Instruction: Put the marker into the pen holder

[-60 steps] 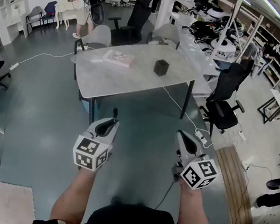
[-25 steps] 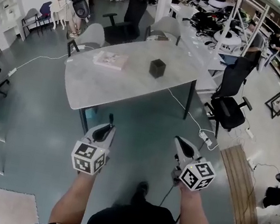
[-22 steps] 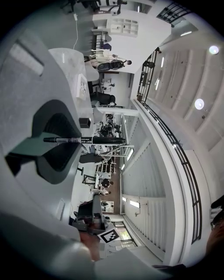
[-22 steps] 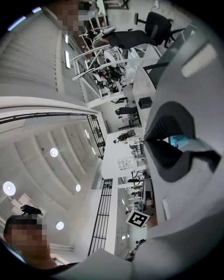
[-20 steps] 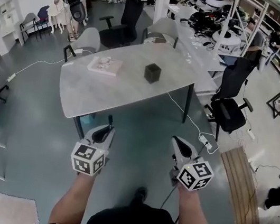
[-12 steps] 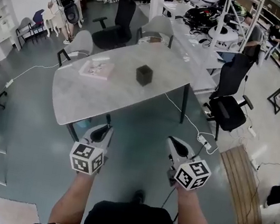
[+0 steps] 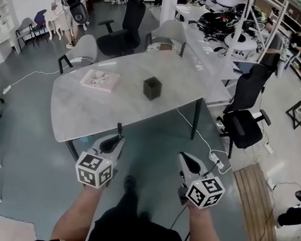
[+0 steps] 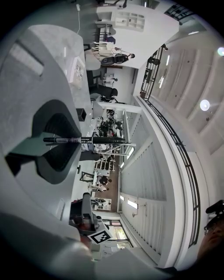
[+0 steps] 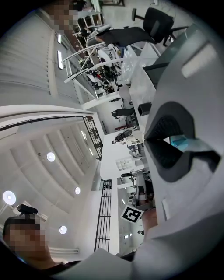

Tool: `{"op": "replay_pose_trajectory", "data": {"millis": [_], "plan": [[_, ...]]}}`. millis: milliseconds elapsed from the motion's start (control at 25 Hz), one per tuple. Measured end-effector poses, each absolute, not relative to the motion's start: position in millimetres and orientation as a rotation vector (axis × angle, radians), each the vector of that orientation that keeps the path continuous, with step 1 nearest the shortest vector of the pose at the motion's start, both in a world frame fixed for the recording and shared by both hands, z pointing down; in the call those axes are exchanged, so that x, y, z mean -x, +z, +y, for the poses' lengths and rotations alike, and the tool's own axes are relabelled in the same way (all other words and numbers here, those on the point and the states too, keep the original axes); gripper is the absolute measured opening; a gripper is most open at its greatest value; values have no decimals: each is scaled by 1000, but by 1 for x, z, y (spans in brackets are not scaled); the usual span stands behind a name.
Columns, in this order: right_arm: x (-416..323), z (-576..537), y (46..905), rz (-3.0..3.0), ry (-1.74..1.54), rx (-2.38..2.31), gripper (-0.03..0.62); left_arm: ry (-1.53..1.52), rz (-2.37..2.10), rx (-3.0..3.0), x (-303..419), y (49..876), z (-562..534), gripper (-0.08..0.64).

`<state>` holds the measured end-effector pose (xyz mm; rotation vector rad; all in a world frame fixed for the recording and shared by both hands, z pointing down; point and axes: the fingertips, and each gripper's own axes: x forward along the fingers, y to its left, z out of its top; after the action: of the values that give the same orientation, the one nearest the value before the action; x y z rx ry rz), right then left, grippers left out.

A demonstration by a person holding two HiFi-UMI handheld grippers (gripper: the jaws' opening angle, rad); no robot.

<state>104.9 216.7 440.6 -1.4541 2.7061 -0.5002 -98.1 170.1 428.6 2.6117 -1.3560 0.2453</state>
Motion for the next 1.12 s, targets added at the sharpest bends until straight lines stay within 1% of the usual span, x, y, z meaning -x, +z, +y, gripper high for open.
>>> {"op": "replay_pose_trajectory", "data": {"millis": [240, 400, 760, 960, 1120], "plan": [[-106, 153, 443, 2704, -474, 1493, 3, 209, -1345, -2630, 100, 430, 98, 44], [-98, 89, 442, 2711, -472, 1504, 3, 191, -1333, -2630, 107, 432, 36, 44], [-53, -47, 448, 2793, -537, 1452, 3, 204, -1284, -2622, 120, 438, -96, 44], [-26, -94, 445, 2818, -532, 1433, 3, 194, -1251, -2611, 134, 444, -141, 45], [-19, -125, 443, 2802, -536, 1448, 3, 204, -1227, -2610, 137, 447, -170, 44]]}}
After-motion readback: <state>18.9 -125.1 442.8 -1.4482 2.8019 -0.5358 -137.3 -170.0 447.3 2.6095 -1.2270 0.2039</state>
